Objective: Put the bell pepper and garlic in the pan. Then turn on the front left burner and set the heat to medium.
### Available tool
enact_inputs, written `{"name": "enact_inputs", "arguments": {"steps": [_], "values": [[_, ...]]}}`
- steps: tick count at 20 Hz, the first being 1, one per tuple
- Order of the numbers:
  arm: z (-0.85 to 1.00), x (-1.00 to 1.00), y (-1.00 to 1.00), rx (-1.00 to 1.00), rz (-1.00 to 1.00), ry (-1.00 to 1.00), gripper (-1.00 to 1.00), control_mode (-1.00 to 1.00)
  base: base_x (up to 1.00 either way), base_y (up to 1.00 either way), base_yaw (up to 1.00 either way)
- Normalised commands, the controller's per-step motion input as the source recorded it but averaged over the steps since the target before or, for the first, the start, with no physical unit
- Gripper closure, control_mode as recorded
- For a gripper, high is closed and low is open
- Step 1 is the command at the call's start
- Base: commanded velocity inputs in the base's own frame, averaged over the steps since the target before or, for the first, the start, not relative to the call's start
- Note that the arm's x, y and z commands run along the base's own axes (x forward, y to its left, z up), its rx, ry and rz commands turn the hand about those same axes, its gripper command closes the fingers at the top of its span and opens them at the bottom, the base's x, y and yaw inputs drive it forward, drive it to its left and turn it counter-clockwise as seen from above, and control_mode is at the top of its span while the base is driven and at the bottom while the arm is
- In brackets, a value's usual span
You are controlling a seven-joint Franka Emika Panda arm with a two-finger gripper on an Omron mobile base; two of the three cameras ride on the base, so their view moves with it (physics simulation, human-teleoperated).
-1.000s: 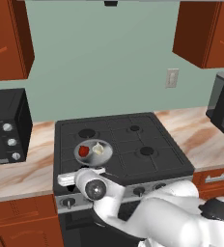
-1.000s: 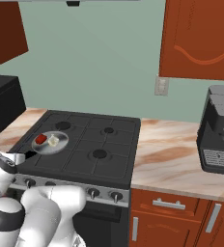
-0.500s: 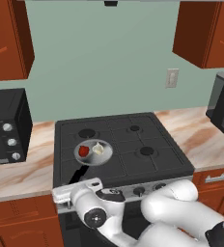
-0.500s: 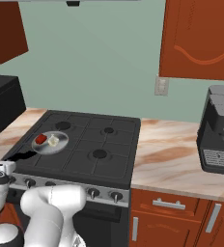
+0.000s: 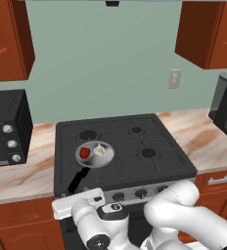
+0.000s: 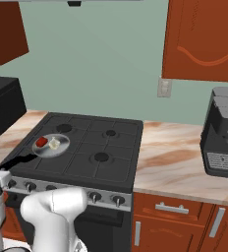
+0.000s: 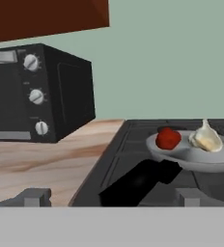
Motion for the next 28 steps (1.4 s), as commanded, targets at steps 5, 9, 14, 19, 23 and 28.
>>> {"name": "enact_inputs", "arguments": {"steps": [5, 9, 14, 19, 23, 28], "values": [[-0.19, -0.26, 0.03, 0.0, 0.0, -0.09, -1.0, -1.0, 0.0, 0.0, 0.0], [-0.33, -0.06, 0.0, 0.0, 0.0, -0.04, -1.0, -1.0, 0.0, 0.0, 0.0], [-0.33, 0.0, 0.0, 0.0, 0.0, 0.0, -1.0, -1.0, 0.0, 0.0, 0.0], [-0.2, 0.0, 0.0, 0.0, 0.0, 0.0, -1.0, -1.0, 0.0, 0.0, 0.0], [-0.15, 0.0, 0.0, 0.0, -0.04, 0.0, -1.0, -1.0, 0.0, 0.0, 0.0], [-0.21, 0.0, 0.0, 0.0, -0.1, 0.0, -1.0, -1.0, 0.0, 0.0, 0.0]]}}
